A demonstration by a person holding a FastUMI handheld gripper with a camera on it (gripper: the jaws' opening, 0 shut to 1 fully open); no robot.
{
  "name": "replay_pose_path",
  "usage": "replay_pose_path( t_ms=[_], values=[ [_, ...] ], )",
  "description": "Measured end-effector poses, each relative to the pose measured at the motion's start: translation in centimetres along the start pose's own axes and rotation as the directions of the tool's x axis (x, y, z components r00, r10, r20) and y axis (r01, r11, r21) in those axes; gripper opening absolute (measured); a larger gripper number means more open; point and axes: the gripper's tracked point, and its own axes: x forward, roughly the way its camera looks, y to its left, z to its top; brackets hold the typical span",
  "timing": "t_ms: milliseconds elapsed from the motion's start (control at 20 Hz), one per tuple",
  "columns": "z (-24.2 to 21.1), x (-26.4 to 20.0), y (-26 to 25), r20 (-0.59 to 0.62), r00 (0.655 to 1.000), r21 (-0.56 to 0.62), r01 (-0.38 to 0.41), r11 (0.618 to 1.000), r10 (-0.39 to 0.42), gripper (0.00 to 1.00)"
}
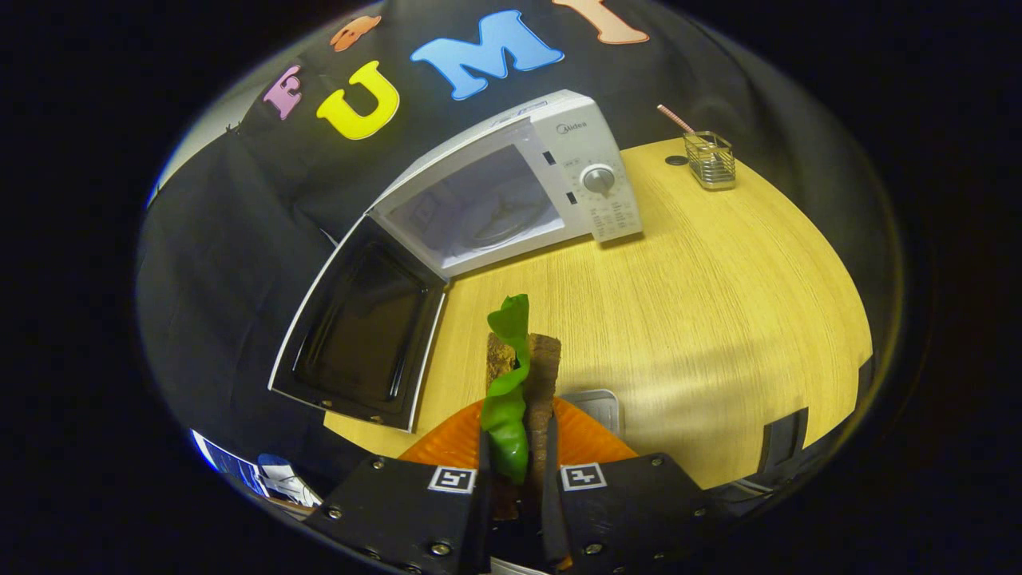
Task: Open the microwave, put the food inside, and close the microwave door.
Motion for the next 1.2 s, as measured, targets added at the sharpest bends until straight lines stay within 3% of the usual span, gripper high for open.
replay_pose_path(
  t_ms=[450, 850, 1200],
  values=[
    [2.9, 3.9, 6.0, 0.056, 0.996, 0.040, -0.079, 0.996, 0.076, 0.24],
    [7.1, 8.9, 9.5, 0.154, 0.980, 0.166, -0.152, 0.974, 0.127, 0.24],
    [11.1, 13.8, 10.0, 0.264, 0.959, 0.251, -0.169, 0.953, 0.101, 0.24]
  ],
)
